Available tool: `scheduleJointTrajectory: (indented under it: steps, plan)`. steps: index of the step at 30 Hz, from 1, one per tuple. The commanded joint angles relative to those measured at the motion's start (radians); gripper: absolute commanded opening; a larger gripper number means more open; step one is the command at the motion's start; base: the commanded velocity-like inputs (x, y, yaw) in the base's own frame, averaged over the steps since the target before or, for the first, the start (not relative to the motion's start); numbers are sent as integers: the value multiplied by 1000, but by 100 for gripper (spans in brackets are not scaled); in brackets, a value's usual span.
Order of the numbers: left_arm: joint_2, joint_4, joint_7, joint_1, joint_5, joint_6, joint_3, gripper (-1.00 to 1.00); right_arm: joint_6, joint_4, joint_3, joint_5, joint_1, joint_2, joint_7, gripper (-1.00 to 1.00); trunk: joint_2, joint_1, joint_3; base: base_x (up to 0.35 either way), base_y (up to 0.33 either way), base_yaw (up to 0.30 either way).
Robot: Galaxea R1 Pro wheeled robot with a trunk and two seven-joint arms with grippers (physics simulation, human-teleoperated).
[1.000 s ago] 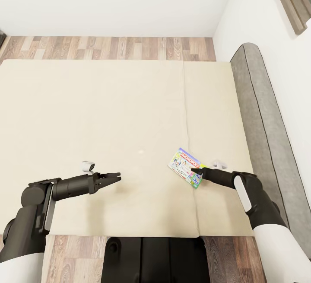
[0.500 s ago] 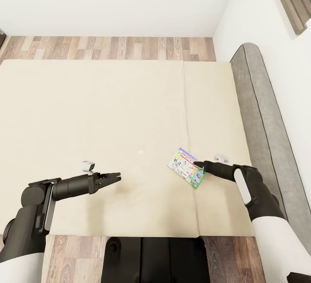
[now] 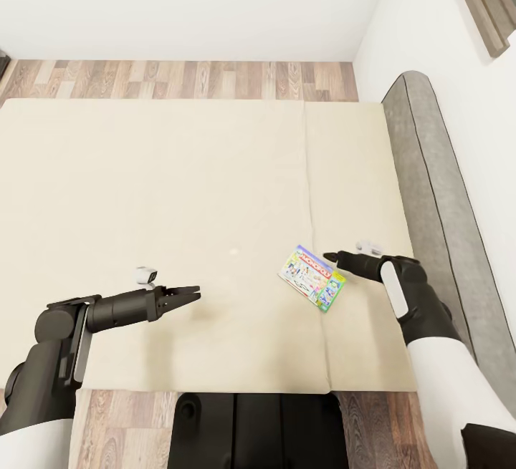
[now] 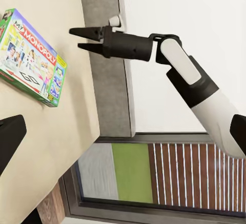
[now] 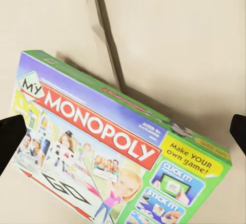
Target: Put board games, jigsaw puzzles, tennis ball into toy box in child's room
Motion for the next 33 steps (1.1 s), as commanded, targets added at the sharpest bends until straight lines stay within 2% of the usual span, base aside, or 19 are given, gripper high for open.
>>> scheduleJointTrajectory:
  steps: [1,11,22,33]
  plan:
    - [0,-1,-8,0,-8,10,1,100,4,2,-2,5,-1,1,5,100,-2,1,-1,0,0,0]
    - [1,-1,-8,0,-7,10,3,100,-32,108,-1,11,-1,2,-4,100,-2,1,-6,0,0,0]
    - [3,-1,-8,0,-7,10,4,100,-48,121,1,10,-1,3,-1,100,-2,1,-22,0,0,0]
    - [2,-1,-8,0,-7,10,4,100,-53,118,0,11,-1,5,-4,100,-2,1,-24,0,0,0]
